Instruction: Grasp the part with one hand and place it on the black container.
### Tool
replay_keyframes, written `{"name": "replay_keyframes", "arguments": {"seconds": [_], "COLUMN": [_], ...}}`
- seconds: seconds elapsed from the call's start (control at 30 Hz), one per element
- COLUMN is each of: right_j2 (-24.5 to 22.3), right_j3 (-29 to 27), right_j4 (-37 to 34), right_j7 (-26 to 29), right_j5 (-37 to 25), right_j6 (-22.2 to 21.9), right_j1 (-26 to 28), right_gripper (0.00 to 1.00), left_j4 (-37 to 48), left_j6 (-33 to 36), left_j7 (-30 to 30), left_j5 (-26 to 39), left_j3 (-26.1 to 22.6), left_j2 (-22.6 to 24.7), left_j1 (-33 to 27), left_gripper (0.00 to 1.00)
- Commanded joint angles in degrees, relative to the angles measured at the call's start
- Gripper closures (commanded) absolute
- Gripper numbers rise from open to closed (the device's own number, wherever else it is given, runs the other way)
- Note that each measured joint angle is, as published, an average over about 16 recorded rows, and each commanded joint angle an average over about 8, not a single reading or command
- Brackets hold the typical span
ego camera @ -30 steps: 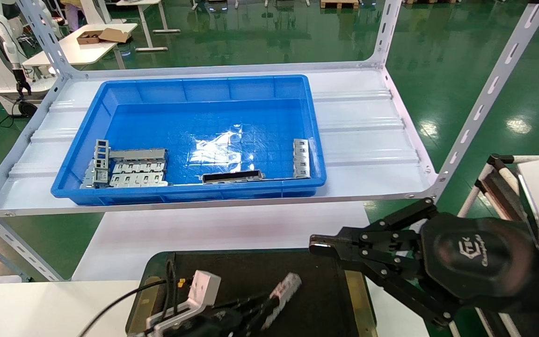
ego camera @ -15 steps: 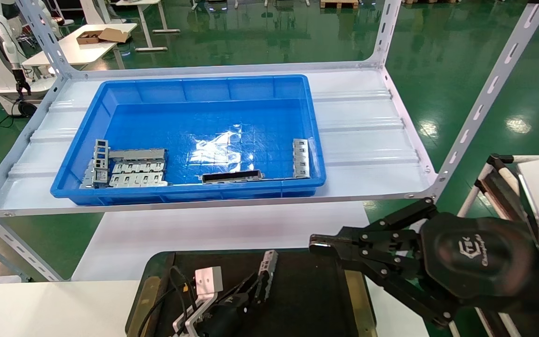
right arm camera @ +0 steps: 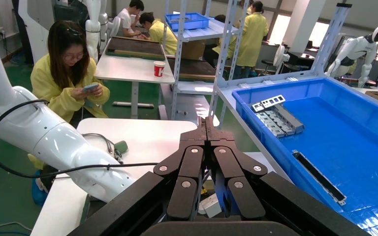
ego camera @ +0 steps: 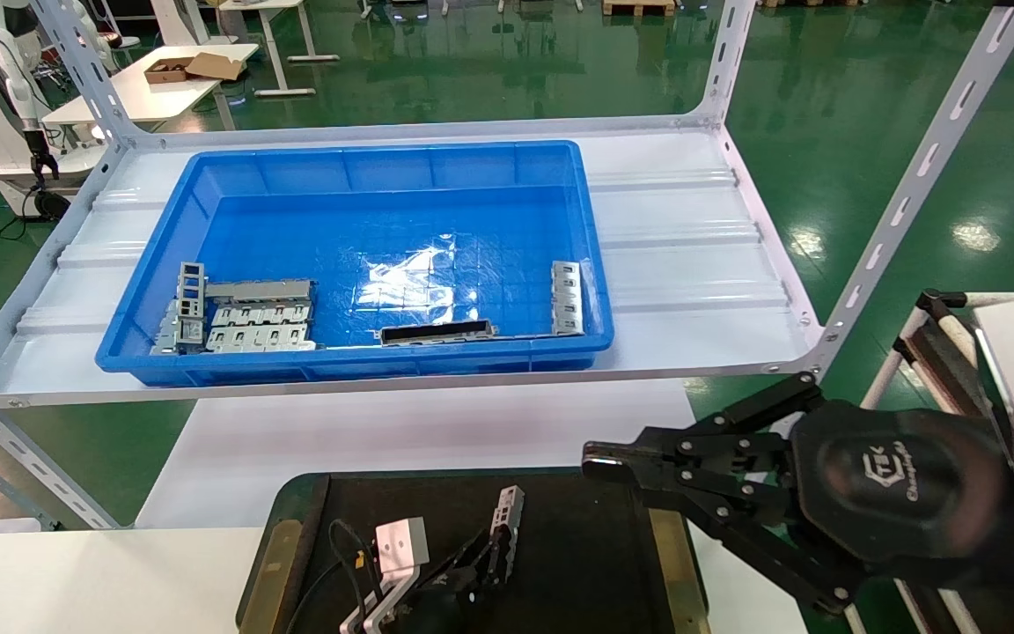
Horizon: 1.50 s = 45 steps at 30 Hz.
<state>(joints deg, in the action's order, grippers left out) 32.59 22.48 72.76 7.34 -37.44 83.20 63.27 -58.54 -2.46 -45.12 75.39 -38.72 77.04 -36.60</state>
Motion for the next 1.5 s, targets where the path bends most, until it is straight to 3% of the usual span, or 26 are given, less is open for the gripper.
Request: {"name": "replay_keyframes", "arguments": {"seconds": [0.03,0.2,0.27,0.3,0.93,1.5], "right_j2": [0.0,0.0,0.0,0.0,0.0,-0.01], "right_j3": [0.0,0.0,0.0,0.0,0.01,0.02], "right_j4": [0.0,0.0,0.0,0.0,0.0,0.0], "right_j7": [0.0,0.0,0.0,0.0,-0.01,-0.01], "right_j5": [0.0,0.0,0.0,0.0,0.01,0.01], "right_j6": [0.0,0.0,0.0,0.0,0.0,-0.01], "right_j1": [0.0,0.0,0.0,0.0,0.0,0.01], "right_gripper": [0.88,0.26,0.03,0.0,0.0,0.0], "left_j4": [0.29,0.96,1.26,1.42,0.77,-16.13], "left_j6": [-1.02,-2.87,-3.51,-3.82,-7.35,5.08], "left_j7": [-0.4,-0.75,-0.79,-0.77,3.22,6.61], "left_j5": [-0.58,-2.48,-3.31,-3.74,-11.47,-14.71], "left_j3": [-1.25,-3.96,-4.93,-5.43,-13.91,-21.34], "left_j2": [0.02,-0.13,-0.18,-0.2,-3.02,-20.92], "left_j1": [-0.22,-1.01,-1.37,-1.55,-5.06,-11.82], "left_gripper": [0.67,0.08,0.0,0.0,0.0,0.0]}}
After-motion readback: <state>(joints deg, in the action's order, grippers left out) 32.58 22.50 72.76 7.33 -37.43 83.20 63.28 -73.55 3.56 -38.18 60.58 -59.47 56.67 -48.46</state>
